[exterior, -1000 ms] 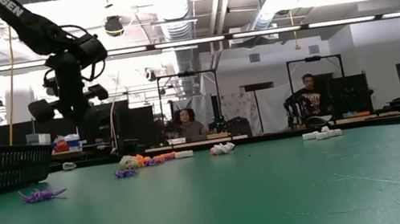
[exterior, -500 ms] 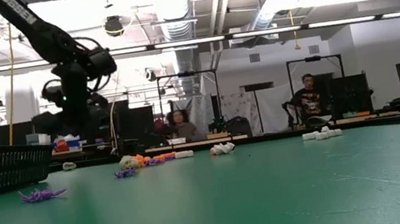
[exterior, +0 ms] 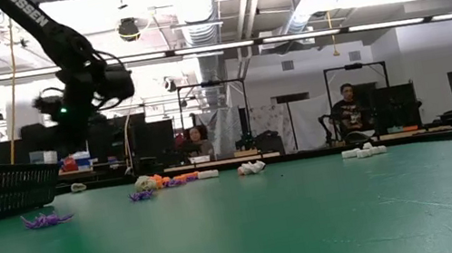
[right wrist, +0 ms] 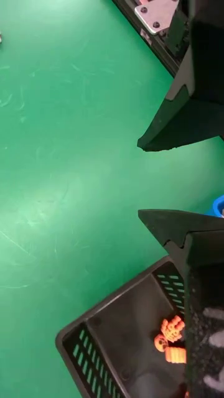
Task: Sort Halloween decoration
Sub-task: Put the white skull toy into the blue basket
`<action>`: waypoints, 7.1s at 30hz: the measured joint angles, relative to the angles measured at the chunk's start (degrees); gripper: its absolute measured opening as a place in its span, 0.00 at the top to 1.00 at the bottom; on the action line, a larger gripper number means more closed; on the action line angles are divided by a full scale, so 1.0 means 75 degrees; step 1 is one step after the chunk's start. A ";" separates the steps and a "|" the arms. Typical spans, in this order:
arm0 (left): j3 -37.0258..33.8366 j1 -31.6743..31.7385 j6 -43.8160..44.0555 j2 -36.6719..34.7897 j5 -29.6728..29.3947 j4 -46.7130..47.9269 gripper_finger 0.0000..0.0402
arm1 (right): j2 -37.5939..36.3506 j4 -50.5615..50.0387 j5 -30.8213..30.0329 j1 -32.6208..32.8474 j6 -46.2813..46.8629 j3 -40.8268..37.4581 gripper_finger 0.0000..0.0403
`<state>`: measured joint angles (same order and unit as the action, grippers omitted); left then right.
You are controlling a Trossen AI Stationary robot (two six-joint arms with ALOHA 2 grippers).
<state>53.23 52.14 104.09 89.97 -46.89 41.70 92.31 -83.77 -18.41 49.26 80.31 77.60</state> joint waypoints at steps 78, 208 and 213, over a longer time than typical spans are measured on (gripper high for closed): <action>0.0050 0.0009 -0.1708 0.0726 0.2465 -0.2810 1.00 | 0.0000 0.0001 -0.1206 -0.0289 -0.1002 0.0000 0.55; -0.4328 -0.6808 -0.7999 -0.9449 0.1802 -0.3333 1.00 | 0.7330 0.9666 -0.0301 -0.8506 -0.7964 0.5861 0.72; -0.4328 -0.6808 -0.7955 -0.9451 0.1813 -0.3324 1.00 | 0.7263 0.9475 -0.0200 -0.8468 -0.7938 0.5861 0.83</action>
<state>20.78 1.08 44.43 19.09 -33.30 16.78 146.78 -12.70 -19.91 -14.26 20.78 121.56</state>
